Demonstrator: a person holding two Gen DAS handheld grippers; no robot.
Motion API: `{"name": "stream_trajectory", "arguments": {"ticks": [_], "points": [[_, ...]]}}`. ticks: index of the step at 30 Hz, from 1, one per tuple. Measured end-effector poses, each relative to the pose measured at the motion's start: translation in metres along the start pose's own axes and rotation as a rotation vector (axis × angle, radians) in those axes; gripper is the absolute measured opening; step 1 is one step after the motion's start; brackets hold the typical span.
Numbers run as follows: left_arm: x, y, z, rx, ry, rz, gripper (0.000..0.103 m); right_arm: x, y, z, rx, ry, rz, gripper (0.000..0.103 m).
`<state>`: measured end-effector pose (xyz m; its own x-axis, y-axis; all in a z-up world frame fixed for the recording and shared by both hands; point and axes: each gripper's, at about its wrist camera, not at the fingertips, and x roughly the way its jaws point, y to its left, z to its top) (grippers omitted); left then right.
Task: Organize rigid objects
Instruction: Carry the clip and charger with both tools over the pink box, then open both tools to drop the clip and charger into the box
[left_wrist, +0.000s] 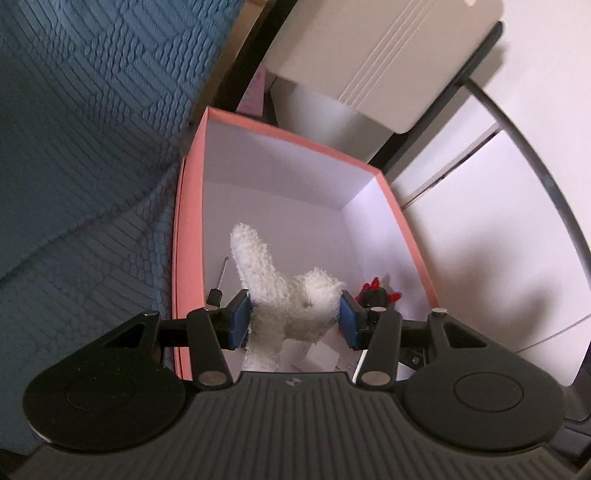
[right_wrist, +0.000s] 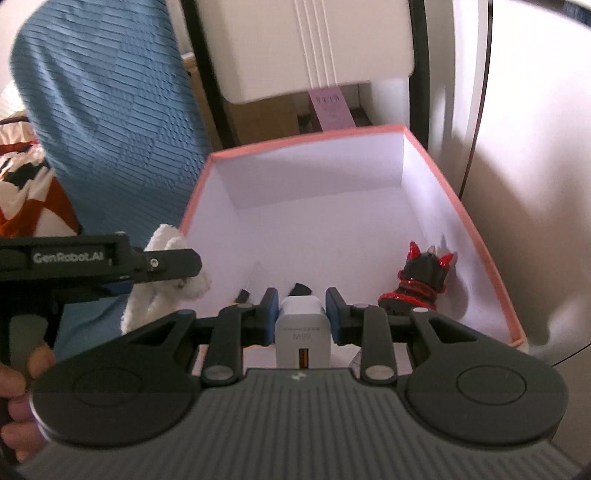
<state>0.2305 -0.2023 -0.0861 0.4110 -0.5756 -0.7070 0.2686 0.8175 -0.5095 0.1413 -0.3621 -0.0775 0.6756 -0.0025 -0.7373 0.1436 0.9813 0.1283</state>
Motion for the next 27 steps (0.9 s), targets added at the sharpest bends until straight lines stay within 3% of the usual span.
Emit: {"name": "stream_trajectory", "arguments": {"ticks": [5,15,19,22,27], "points": [[0.028,0.003,0.009,0.021,0.031,0.041,0.056,0.030,-0.009,0.005,0.009,0.045,-0.014,0.031],[0.058,0.004,0.012,0.030,0.079,0.041,0.055,0.067,-0.023,0.003,0.036,0.115,-0.009,0.031],[0.059,0.001,0.013,0.031,0.081,0.043,0.058,0.073,-0.028,0.004,0.065,0.125,-0.013,0.031],[0.055,-0.002,0.014,0.035,0.074,0.029,0.066,0.070,-0.028,0.005,0.059,0.121,-0.029,0.033],[0.036,-0.011,0.013,0.049,0.043,0.021,0.066,0.060,-0.028,0.005,0.083,0.111,-0.019,0.033]]}}
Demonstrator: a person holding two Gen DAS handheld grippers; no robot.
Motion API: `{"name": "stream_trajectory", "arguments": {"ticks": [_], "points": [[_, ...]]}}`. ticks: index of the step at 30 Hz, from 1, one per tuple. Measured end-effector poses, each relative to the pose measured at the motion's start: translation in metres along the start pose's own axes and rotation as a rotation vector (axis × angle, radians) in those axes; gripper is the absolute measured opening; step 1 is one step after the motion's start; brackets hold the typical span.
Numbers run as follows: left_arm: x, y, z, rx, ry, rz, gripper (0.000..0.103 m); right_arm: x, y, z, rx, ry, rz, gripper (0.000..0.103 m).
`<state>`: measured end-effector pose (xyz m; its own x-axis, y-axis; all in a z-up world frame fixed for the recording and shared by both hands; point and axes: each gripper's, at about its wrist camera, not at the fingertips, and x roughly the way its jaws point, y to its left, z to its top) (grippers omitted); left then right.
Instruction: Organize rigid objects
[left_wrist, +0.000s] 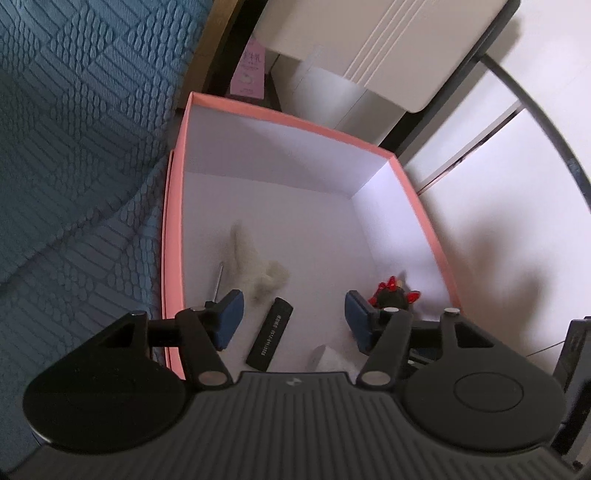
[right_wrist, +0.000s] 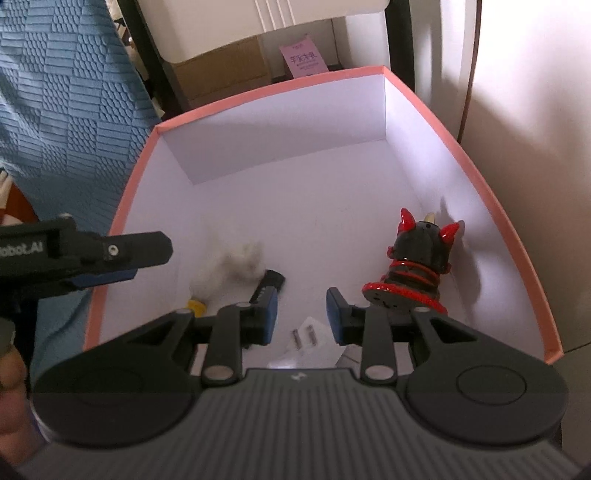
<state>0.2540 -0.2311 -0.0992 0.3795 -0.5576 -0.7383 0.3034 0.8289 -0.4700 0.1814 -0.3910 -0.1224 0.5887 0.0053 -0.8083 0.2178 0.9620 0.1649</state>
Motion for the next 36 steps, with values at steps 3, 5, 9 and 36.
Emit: {"name": "stream_trajectory", "arguments": {"ticks": [3,5,9,36], "points": [[-0.017,-0.005,-0.002,0.011,-0.024,-0.007,0.067,-0.015,0.002,-0.003,-0.006,-0.024,0.001,0.033],[-0.031,-0.009,-0.004,0.022,-0.043,-0.012,0.067,-0.025,0.004,-0.004,-0.009,-0.043,0.003,0.033],[-0.060,-0.016,-0.011,0.039,-0.089,-0.018,0.068,-0.050,0.008,-0.009,-0.017,-0.087,0.003,0.033],[-0.224,-0.024,-0.086,0.124,-0.294,0.023,0.096,-0.195,0.048,-0.065,-0.058,-0.290,-0.007,0.060]]}}
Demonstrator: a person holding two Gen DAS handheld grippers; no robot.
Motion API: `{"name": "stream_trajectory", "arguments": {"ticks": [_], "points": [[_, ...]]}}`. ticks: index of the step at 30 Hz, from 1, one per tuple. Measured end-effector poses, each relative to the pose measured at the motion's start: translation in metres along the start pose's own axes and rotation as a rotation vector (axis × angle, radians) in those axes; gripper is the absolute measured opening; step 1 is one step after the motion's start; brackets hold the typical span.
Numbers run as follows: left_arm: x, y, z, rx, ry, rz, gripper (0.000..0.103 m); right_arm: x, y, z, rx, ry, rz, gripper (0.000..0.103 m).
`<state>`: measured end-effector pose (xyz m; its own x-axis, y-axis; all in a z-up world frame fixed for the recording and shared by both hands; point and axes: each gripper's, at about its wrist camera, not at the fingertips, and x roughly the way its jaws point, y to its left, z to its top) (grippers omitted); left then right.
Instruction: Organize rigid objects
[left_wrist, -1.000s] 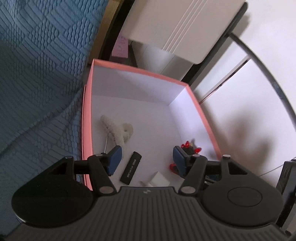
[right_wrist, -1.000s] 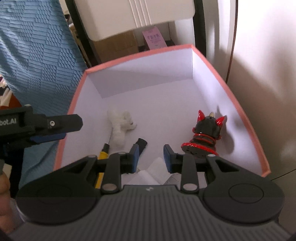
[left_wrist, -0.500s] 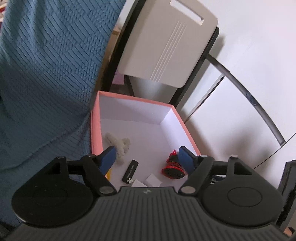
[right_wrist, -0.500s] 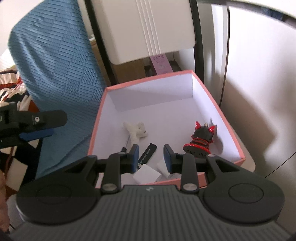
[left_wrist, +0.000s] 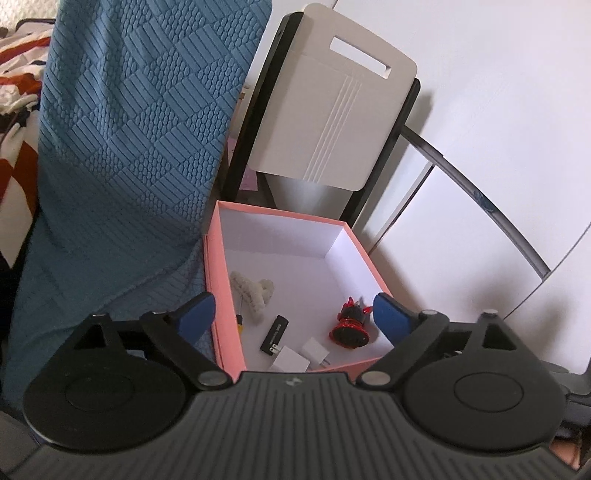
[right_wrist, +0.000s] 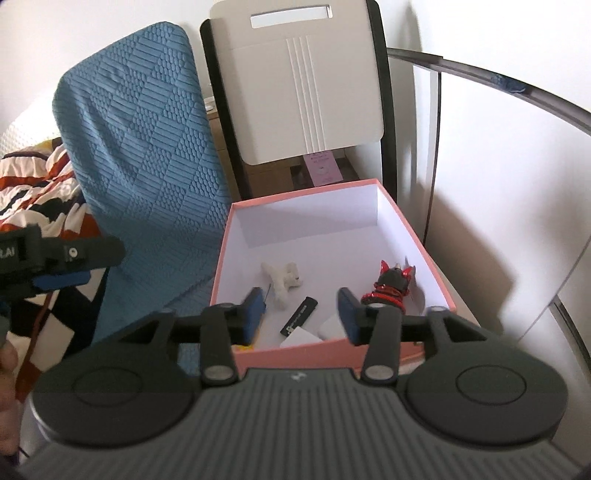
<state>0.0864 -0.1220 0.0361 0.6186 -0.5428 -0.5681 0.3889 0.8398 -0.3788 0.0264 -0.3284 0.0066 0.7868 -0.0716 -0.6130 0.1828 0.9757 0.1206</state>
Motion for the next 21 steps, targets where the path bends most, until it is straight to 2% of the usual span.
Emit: {"name": "stream_trajectory", "arguments": {"ticks": [1,3,12,21], "points": [[-0.004,0.000,-0.002,0.004,-0.003,0.007,0.097,-0.005,0.001,-0.002,-0.001,-0.003,0.001,0.065],[-0.009,0.001,-0.006,0.008,-0.006,0.018,0.100,-0.012,0.001,-0.006,0.001,-0.012,-0.001,0.085],[-0.025,0.002,-0.022,0.001,0.000,0.046,0.102,-0.032,0.006,-0.019,-0.011,-0.022,-0.023,0.086],[-0.032,0.005,-0.031,-0.010,0.014,0.035,0.102,-0.037,0.010,-0.030,-0.018,0.004,0.028,0.086]]}}
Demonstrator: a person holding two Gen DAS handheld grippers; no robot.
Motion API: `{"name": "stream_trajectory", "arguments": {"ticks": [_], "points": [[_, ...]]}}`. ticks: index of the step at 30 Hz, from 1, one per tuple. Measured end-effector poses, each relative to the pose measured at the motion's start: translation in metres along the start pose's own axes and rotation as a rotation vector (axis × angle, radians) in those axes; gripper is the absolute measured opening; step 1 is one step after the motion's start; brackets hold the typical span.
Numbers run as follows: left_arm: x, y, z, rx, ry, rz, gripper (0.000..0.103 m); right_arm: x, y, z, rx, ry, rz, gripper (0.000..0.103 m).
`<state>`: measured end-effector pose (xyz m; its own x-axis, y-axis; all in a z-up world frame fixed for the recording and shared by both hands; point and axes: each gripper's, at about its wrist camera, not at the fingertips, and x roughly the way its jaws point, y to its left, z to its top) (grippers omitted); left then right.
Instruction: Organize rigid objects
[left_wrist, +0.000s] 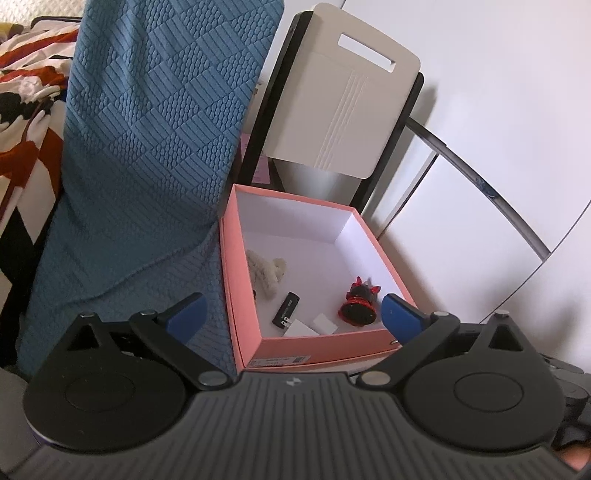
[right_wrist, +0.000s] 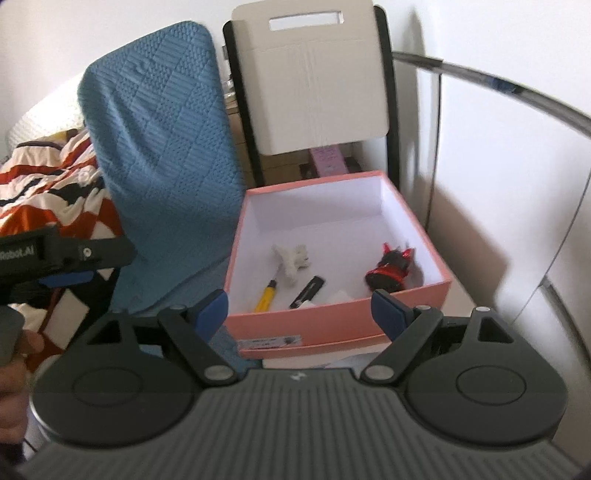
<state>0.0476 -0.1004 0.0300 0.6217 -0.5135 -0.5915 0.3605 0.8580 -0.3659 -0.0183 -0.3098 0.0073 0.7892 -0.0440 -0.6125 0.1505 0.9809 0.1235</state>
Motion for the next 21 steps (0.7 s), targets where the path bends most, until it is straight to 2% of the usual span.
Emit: {"name": "stream_trajectory", "arguments": {"ticks": [1,3,4,21], "points": [[-0.0003,0.0004,-0.0006,0.006,0.000,0.004,0.102,0.0016,0.0002,-0.0005,0.002,0.004,0.000,0.086],[-0.0003,0.0015,-0.0017,0.010,0.000,0.015,0.102,0.0036,0.0017,-0.0014,-0.001,0.004,-0.014,0.095],[0.0005,0.0024,-0.0022,0.010,0.005,0.018,0.102,0.0040,0.0023,-0.0017,-0.002,0.000,-0.022,0.096],[0.0060,0.0054,-0.0040,0.014,0.027,0.049,0.102,0.0058,0.0102,-0.0042,-0.028,-0.002,-0.046,0.096]]}}
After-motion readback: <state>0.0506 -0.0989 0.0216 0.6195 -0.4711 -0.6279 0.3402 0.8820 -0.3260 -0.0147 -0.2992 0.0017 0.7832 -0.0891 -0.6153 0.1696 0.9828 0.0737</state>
